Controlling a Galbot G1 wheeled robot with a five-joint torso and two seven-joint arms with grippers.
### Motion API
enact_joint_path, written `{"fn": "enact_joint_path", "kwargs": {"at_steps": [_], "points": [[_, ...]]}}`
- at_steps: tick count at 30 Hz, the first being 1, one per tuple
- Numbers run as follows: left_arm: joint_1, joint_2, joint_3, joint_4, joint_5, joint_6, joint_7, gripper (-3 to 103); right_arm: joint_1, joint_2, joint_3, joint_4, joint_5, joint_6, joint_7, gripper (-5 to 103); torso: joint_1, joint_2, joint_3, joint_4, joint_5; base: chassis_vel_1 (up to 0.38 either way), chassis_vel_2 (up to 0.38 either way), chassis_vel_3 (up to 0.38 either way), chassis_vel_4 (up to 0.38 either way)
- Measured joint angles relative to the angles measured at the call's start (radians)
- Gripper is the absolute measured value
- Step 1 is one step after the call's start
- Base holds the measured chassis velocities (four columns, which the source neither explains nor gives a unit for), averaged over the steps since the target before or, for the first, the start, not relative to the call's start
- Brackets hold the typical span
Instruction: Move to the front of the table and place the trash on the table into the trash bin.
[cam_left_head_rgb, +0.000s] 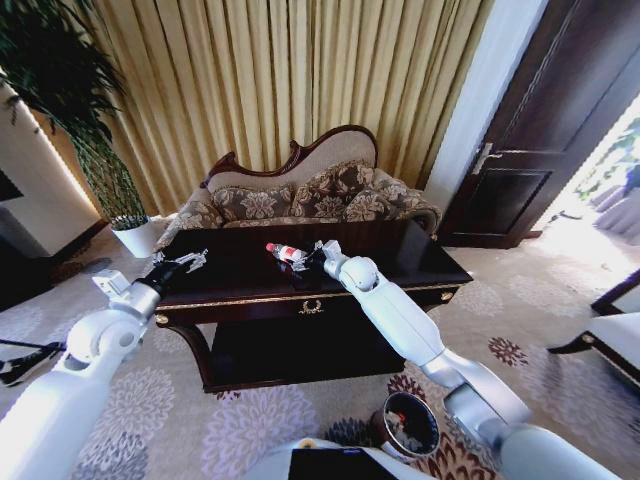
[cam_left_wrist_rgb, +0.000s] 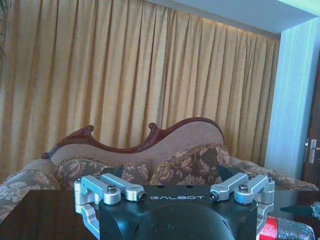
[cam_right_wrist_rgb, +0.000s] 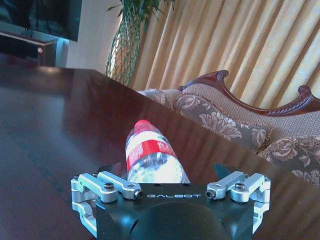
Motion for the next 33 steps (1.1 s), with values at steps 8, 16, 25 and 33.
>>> {"fn": "enact_joint_path", "kwargs": {"at_steps": [8, 16, 25, 33], "points": [[0.006, -0.005, 0.0, 0.001, 0.016, 0.0, 0.007, 100, 0.003, 0.0, -0.019, -0.028, -0.028, 0.002, -0.004, 100, 0.0, 0.0, 0.0, 0.0001, 0.0, 0.0, 0.0, 0.0, 0.0], [0.013, -0.005, -0.007, 0.002, 0.018, -0.002, 0.01, 100, 0.003, 0.001, -0.02, -0.036, -0.031, 0.005, -0.003, 100, 0.0, 0.0, 0.0, 0.0001, 0.0, 0.0, 0.0, 0.0, 0.0], [0.007, -0.007, -0.004, 0.001, 0.018, -0.008, 0.009, 100, -0.006, 0.009, 0.005, -0.029, -0.004, 0.006, 0.031, 100, 0.0, 0.0, 0.0, 0.0001, 0.0, 0.0, 0.0, 0.0, 0.0], [-0.03, -0.007, -0.016, -0.005, -0.015, -0.013, -0.034, 100, -0.078, -0.034, 0.174, 0.127, 0.241, -0.009, 0.135, 100, 0.0, 0.0, 0.0, -0.0001, 0.0001, 0.0, 0.0, 0.0, 0.0]]}}
